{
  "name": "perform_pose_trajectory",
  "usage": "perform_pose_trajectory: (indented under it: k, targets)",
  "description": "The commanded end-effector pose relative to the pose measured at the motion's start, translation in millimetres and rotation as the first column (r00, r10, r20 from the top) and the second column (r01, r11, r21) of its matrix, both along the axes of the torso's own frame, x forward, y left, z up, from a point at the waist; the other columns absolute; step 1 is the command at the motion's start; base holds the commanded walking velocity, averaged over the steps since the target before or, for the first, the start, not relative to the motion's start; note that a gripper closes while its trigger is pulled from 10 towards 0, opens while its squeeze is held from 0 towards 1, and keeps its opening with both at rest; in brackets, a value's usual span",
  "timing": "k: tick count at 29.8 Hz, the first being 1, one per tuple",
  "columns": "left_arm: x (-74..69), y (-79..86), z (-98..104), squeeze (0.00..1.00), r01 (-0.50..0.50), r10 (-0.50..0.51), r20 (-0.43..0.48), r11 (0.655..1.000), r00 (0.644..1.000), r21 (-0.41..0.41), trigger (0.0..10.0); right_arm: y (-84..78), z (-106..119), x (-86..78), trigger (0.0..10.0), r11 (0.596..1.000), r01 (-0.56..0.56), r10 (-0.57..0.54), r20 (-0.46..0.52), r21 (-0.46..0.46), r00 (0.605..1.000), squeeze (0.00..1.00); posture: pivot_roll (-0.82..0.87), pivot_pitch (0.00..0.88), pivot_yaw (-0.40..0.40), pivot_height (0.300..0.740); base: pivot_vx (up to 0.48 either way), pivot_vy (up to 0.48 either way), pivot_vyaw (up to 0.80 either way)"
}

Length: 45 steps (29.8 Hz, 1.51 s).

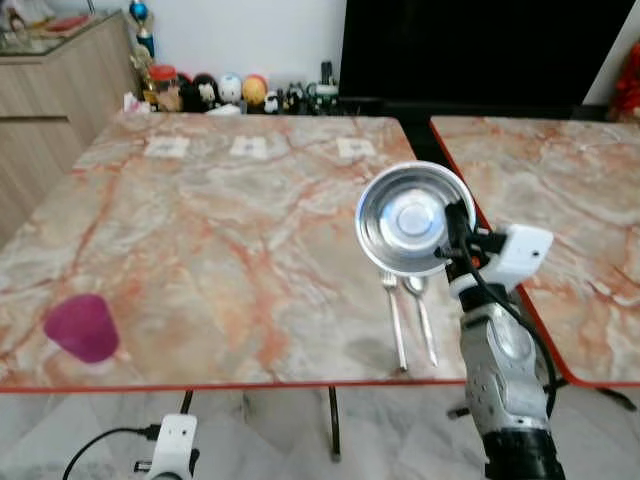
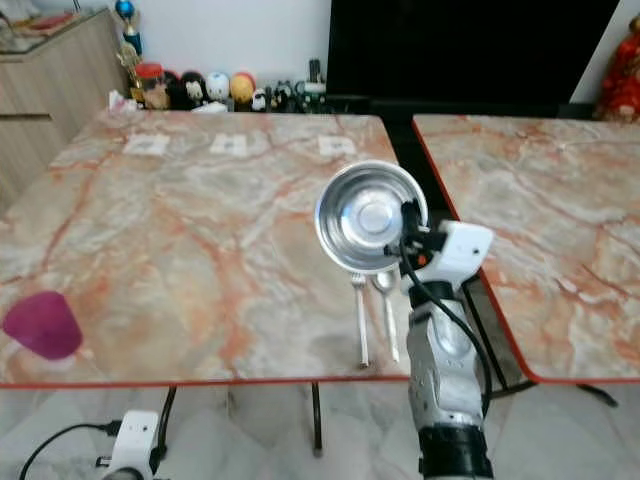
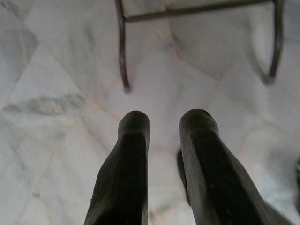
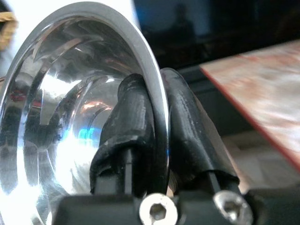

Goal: Setting the table

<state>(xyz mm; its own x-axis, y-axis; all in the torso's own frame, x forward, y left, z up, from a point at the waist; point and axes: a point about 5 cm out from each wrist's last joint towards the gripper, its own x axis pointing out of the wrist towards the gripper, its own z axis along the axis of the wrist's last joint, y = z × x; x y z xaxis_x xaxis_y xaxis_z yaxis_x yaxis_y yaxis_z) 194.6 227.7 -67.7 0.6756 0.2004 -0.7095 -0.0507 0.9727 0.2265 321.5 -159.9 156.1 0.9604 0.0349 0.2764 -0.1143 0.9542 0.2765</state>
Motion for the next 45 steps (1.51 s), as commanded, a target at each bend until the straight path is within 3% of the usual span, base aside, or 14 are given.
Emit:
perform_pose_trajectory:
  k: [1, 12, 36, 45]
  targets:
    - [-6.0, 0.4, -3.5, 0.0, -0.005, 0.004, -0.027, 1.0, 1.0, -0.005, 10.0, -8.3, 7.2, -1.7, 10.0, 0.999, 0.034, -0.034, 0.029, -0.005, 0.999, 0.0, -0.07, 0.002, 0.006, 0.74, 0.0, -0.469, 0.0]
    - [-11.3, 3.9, -5.3, 0.0, 0.016, -0.016, -0.045, 1.0, 0.999, 0.007, 10.0, -12.2, 3.2, -9.5, 10.0, 0.998, 0.062, -0.062, 0.023, -0.006, 0.998, 0.0, -0.09, 0.013, 0.04, 0.74, 0.0, -0.464, 0.0]
    - [-24.1, -0.1, -12.1, 0.0, 0.028, -0.028, -0.077, 1.0, 0.997, 0.002, 10.0, -43.7, -2.0, -14.9, 10.0, 0.972, 0.234, -0.234, -0.048, 0.002, 0.971, 0.0, -0.1, 0.049, 0.024, 0.74, 0.0, -0.461, 0.0]
    - [-23.4, -2.5, -12.5, 0.0, 0.021, -0.022, -0.076, 1.0, 0.997, -0.011, 10.0, -47.9, -5.5, -17.8, 10.0, 0.964, 0.267, -0.267, -0.068, -0.009, 0.961, 0.0, -0.11, 0.067, 0.029, 0.74, 0.0, -0.113, 0.0]
